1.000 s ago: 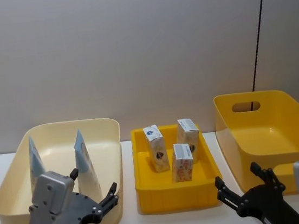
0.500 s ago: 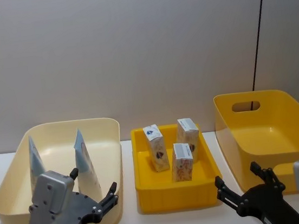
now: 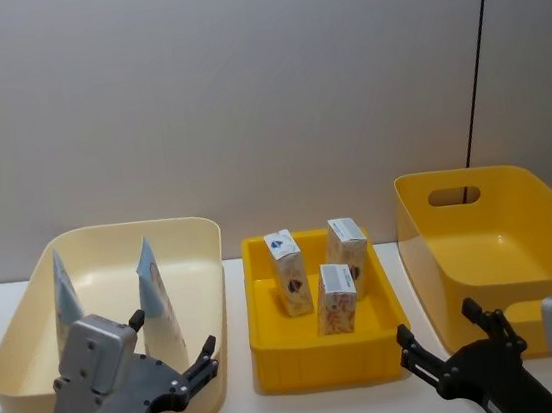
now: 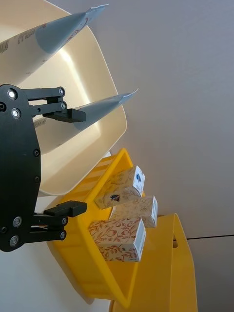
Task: Bimanual collaborative sorting of washing and personal care products
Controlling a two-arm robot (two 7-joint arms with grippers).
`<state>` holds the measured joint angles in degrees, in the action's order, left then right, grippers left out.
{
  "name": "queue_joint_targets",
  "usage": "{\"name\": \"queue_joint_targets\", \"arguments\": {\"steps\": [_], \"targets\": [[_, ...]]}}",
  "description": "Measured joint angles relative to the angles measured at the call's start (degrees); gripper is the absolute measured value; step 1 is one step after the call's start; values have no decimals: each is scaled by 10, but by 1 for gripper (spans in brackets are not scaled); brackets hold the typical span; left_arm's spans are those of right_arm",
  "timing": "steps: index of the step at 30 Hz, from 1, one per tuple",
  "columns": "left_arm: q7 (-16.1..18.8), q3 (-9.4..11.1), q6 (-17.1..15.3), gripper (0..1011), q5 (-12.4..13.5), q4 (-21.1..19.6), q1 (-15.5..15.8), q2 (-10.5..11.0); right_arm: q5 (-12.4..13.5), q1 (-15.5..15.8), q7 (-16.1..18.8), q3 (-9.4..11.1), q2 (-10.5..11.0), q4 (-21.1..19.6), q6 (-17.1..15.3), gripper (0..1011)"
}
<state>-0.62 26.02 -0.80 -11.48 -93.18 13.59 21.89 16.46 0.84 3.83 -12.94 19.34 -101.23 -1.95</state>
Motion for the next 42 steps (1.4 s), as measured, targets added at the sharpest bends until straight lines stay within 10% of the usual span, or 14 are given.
{"name": "queue_joint_targets", "arguments": {"steps": [42], "targets": [[-29,-43,-30,1003,-40,56,47,-27,0,0,0,0,0,0,0,1001]]}}
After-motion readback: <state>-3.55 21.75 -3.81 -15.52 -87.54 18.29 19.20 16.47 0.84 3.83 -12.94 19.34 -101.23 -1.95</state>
